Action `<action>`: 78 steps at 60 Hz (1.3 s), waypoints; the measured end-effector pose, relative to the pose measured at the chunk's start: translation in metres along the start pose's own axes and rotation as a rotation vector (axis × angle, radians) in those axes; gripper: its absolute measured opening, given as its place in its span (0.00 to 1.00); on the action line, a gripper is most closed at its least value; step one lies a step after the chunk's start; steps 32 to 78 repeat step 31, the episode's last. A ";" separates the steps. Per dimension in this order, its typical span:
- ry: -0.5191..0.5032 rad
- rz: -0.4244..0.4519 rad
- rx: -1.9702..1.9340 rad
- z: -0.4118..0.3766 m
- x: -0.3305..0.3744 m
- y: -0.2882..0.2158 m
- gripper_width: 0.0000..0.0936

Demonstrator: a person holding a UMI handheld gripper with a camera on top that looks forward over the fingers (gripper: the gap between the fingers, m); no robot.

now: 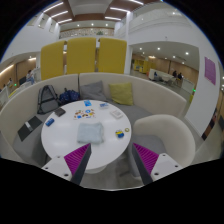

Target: Fold towel

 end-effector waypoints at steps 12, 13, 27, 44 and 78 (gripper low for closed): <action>-0.003 0.000 -0.044 0.007 0.066 0.016 0.93; 0.000 -0.001 -0.033 0.008 0.069 0.017 0.93; -0.040 0.026 0.040 0.003 0.081 0.029 0.93; -0.039 0.041 0.045 0.002 0.081 0.026 0.92; -0.039 0.041 0.045 0.002 0.081 0.026 0.92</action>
Point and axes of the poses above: the point between the fingertips, and its own axes, seen from behind it with the camera up: z to the right, y down, x backward, against the way the camera looks, the point moved 10 cm from there along x, backward, against the way the camera looks, and after that the axes turned 12 degrees about z, right-handed, at the moved point
